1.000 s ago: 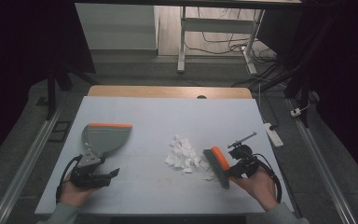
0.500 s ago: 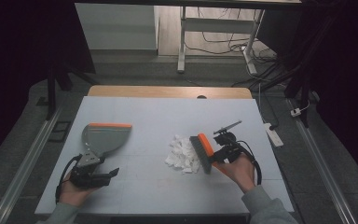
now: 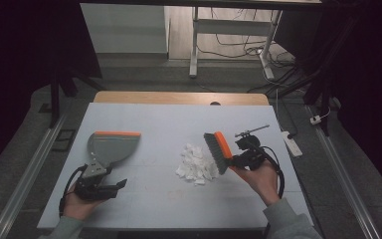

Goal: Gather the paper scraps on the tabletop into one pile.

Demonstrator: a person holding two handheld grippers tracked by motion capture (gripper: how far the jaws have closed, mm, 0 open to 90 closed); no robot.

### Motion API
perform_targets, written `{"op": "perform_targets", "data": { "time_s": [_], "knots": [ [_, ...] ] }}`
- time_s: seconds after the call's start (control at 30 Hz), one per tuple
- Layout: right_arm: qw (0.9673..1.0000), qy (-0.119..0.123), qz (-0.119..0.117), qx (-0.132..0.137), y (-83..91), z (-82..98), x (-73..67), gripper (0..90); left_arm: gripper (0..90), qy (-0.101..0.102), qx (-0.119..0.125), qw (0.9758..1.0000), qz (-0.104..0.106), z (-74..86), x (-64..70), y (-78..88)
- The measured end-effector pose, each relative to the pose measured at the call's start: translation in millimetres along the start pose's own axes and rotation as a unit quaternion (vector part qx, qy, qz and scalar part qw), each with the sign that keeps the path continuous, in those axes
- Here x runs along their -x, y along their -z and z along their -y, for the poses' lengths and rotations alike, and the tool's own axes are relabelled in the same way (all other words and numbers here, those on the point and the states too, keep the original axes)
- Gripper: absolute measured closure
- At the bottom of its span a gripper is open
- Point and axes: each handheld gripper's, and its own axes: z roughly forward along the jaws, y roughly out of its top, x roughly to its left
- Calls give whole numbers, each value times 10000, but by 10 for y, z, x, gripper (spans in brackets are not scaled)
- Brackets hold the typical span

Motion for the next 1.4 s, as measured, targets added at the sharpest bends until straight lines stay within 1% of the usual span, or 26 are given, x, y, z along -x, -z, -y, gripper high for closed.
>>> {"op": "perform_targets", "data": {
  "time_s": [0.07, 0.13, 0.2, 0.27, 0.53, 0.67, 0.83, 0.93, 1.0, 1.13, 1.2, 1.3, 1.37, 1.4],
  "knots": [
    [10000, -13, 3, 44, 36, 20, 44, 709, 281, 0, 5, 10000, -1, 0, 4, 2],
    [9999, 42, -7, 99, 63, 47, 95, 708, 281, 2, 14, 10000, -8, 1, 5, 3],
    [9999, 29, -26, 158, 86, 84, 142, 708, 282, -5, 27, 10000, -21, -1, 5, 5],
    [9998, 67, -37, 197, 98, 127, 182, 708, 282, -16, 42, 10000, -28, -5, 7, 7],
    [9988, 320, 24, 372, 117, 299, 296, 709, 282, -52, 72, 10000, -43, -19, 23, 2],
    [9973, 484, 55, 554, 138, 393, 340, 708, 283, -84, 85, 9999, -67, -25, 30, -5],
    [9942, 756, 67, 766, 169, 539, 372, 708, 283, -114, 98, 9998, -117, -32, 36, -8],
    [9926, 890, 145, 813, 182, 641, 409, 709, 283, -125, 105, 9998, -137, -43, 40, -11],
    [9915, 929, 190, 888, 196, 715, 447, 709, 283, -142, 108, 9997, -148, -48, 46, -19],
    [9891, 960, 136, 1104, 242, 854, 524, 708, 283, -155, 93, 9997, -160, -58, 53, -28],
    [9879, 1005, 158, 1174, 254, 911, 543, 708, 283, -156, 97, 9997, -168, -62, 58, -29],
    [9873, 1019, 91, 1216, 251, 972, 580, 708, 283, -173, 104, 9997, -169, -67, 64, -33],
    [9866, 1039, 147, 1247, 247, 998, 607, 708, 283, -190, 101, 9997, -151, -69, 69, -39],
    [9865, 1009, 114, 1287, 243, 1010, 624, 708, 282, -201, 94, 9996, -145, -68, 73, -40]
  ]
}}
